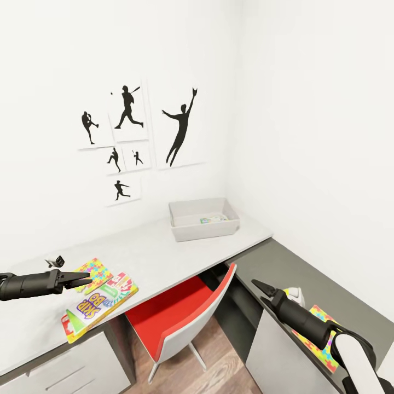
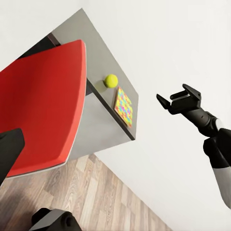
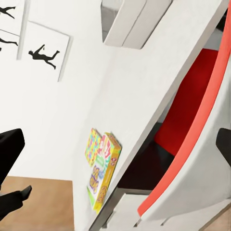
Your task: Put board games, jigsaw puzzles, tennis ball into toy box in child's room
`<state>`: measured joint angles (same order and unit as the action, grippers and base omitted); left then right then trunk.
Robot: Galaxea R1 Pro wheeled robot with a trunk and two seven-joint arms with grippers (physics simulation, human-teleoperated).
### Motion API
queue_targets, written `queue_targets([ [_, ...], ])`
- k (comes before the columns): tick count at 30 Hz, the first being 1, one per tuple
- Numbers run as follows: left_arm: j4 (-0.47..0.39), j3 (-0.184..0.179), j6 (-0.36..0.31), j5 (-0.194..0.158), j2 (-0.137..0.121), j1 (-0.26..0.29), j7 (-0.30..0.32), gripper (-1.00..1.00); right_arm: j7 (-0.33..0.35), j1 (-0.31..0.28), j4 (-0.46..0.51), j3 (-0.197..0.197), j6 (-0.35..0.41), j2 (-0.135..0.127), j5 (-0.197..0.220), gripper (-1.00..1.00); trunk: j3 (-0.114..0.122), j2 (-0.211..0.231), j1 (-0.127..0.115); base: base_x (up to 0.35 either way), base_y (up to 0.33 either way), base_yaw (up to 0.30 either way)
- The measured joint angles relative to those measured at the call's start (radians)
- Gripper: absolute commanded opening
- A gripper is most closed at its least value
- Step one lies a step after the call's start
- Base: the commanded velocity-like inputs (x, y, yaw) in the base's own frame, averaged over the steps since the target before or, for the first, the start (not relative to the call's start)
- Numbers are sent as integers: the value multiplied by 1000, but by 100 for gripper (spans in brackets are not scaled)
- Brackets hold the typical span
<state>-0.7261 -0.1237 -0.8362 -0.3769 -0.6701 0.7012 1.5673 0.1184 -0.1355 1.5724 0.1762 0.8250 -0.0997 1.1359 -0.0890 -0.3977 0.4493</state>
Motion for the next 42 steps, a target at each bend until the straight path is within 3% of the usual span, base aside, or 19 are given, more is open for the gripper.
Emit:
queue_targets([
  [16, 0, 1, 0, 0, -1, 0, 0, 100, 2, 0, 3, 6, -3, 4, -9, 100, 0, 0, 0, -62, 72, -4],
  [32, 0, 0, 0, 0, -2, 0, 0, 100, 1, 0, 3, 4, -2, 4, -9, 100, 13, 0, 0, -8, 8, -173],
  [42, 0, 1, 0, 0, -2, 0, 0, 100, 1, 0, 3, 5, -2, 4, -9, 100, 14, 0, 0, -1, 0, -26],
])
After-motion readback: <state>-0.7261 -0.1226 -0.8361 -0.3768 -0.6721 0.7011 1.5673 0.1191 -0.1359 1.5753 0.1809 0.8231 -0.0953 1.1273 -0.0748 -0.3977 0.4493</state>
